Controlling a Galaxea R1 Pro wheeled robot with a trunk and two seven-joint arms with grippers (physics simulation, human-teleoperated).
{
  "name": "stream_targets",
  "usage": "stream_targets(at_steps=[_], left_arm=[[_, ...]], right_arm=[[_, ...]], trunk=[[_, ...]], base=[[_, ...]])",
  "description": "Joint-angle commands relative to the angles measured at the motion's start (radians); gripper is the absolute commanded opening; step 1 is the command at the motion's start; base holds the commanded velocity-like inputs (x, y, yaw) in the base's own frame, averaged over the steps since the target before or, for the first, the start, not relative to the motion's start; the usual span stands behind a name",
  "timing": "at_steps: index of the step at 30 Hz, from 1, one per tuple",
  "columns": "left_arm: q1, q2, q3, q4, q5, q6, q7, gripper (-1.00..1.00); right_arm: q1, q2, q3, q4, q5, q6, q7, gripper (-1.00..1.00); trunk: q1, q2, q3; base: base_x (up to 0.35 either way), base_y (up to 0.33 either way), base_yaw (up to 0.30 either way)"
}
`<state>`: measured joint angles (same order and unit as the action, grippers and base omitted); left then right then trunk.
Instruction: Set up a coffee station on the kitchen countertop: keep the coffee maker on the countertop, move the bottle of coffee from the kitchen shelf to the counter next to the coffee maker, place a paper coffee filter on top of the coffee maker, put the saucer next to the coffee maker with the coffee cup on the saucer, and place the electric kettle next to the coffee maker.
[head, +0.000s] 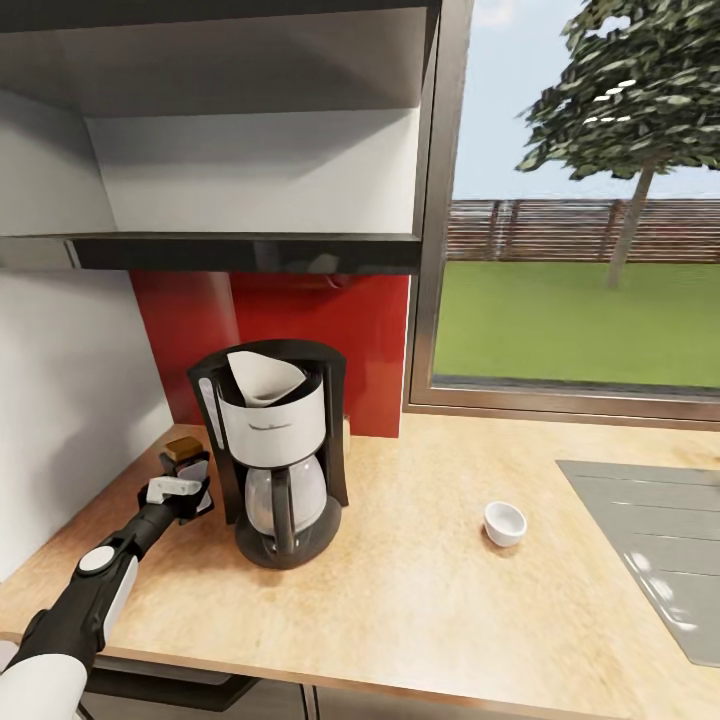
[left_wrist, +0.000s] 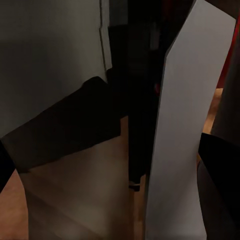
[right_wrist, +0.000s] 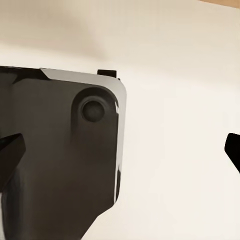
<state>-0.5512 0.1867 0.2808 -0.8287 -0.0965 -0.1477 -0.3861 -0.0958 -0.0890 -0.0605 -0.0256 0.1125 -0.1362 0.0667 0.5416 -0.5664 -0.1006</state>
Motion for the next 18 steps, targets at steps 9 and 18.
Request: stream_targets(at_steps=[9,18], left_arm=[[-0.001,0.000,0.007,0.000,-0.003,-0.007,-0.005,1.00],[-0.001,0.000,0.008,0.000,-0.002,-0.008,-0.005,1.00]], right_arm=[[-0.001,-0.002,-0.007,0.001,0.010,-0.003,0.002,1.00],[0.004,-0.002,-0.007,0.001,0.010,-0.003,0.003,1.00]], trunk=[[0.000,-0.002,-0.002],[0.000,-0.002,-0.002]], base=[[0.000,0.000,0.000],[0.000,0.000,0.000]])
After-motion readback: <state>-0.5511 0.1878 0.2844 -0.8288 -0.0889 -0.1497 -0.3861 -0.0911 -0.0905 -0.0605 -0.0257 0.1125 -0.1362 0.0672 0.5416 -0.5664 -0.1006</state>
